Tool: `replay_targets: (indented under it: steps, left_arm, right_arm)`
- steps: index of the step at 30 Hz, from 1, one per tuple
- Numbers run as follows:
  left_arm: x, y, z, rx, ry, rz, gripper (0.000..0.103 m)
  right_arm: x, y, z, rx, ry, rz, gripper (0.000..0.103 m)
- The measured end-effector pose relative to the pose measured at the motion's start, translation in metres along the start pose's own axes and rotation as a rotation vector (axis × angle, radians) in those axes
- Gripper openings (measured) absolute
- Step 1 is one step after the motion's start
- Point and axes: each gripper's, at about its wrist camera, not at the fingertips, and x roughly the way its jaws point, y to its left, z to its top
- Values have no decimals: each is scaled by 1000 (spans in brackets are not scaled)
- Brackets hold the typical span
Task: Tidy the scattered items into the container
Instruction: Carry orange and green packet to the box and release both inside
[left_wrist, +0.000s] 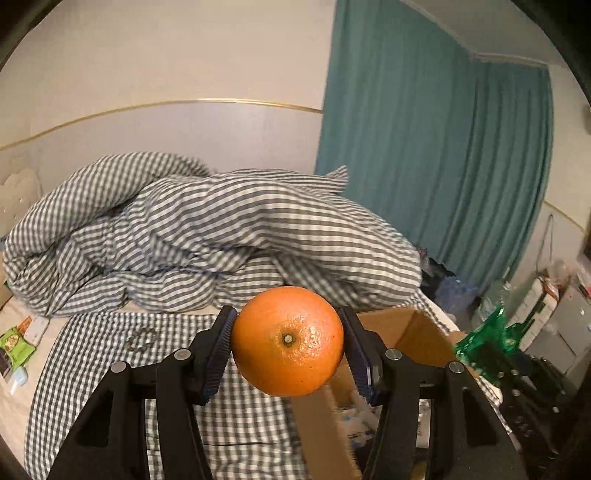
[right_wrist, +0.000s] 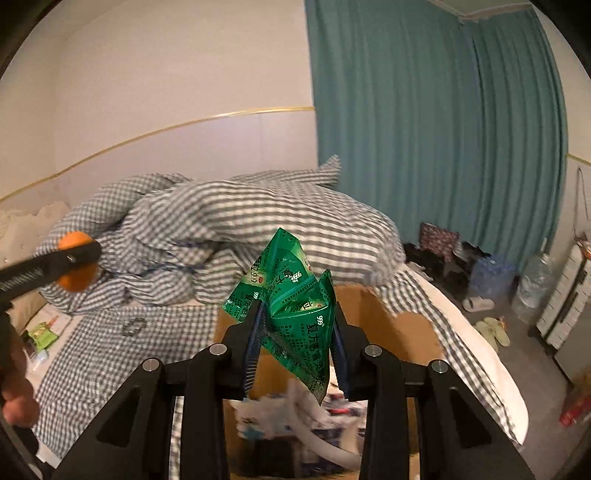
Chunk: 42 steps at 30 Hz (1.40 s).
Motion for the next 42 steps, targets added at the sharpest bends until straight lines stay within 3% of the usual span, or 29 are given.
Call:
replay_targets:
  steps: [13,15,17,18,27,35,38,40,42]
  left_arm:
    - [19,-50,-13,36,44,-32,58]
    - [25,-55,-16,42,54,-34,58]
    - [30,-60,-17,47,62,-36,58]
    - [33,-62,-18,52,66,-37,58]
    - [68,-85,-31,78,126,-50,58]
    - [109,-112,-56,127,241,-71,58]
    - [113,-113,-60,128,247,-81,63]
    - [108,-114,-56,135,217,-72,81]
    - [101,-111,-51,139,184,-67,87]
  right_arm:
    - [23,-38,-28,7,144,-9,35]
    - [29,-41,-32,11,157,-14,42]
    - [29,-45,-33,16,147,-41,73]
    - [28,-47,-34,16,137,-53,76]
    - [25,-77,-33,68,107,-81,78]
    - [27,-94,-31,105,105,-108,85]
    - [28,-97,-32,110,106,-114,86]
    - [28,-97,-32,112,104,-115,86]
    - [29,-96,-31,113,103,-109,86]
